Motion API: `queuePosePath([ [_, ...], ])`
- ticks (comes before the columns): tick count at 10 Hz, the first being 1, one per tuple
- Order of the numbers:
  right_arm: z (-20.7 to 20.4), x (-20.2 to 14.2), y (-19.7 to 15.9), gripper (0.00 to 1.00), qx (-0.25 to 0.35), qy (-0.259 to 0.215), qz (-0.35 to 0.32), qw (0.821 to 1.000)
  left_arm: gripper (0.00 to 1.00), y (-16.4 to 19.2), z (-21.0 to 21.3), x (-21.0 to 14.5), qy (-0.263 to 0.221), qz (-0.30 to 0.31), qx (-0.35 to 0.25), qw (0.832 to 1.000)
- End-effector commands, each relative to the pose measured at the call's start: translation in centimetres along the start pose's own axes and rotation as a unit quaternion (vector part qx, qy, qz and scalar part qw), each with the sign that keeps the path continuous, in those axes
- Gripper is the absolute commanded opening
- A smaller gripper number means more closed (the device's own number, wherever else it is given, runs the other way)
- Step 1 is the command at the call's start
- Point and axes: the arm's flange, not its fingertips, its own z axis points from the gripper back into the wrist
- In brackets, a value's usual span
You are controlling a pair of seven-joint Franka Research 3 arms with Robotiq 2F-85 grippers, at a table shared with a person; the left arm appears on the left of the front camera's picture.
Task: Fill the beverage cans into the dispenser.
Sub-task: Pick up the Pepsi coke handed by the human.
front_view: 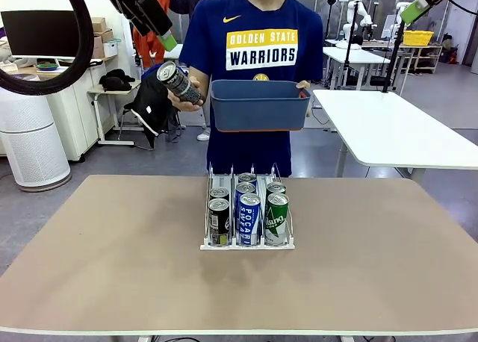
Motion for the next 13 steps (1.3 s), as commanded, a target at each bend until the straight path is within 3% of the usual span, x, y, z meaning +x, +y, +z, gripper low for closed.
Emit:
queuePosePath([
  [1,-0.1,0.0,0.0,1.00,0.000,0.000,0.000,1.000,1.00,1.0,-1.2,-1.1,-0.006,-0.014,0.015,1.000],
  [4,-0.1,0.0,0.0,1.00,0.000,0.000,0.000,1.000,1.00,2.0,-2.6,-1.8,-0.009,-0.013,0.026,1.000],
  [9,-0.1,0.0,0.0,1.00,0.000,0.000,0.000,1.000,1.00,3.4,-5.6,-2.9,-0.065,-0.018,0.019,0.998],
  [13,-0.1,0.0,0.0,1.00,0.000,0.000,0.000,1.000,1.00,4.2,-8.0,-3.8,-0.075,0.027,0.013,0.997],
])
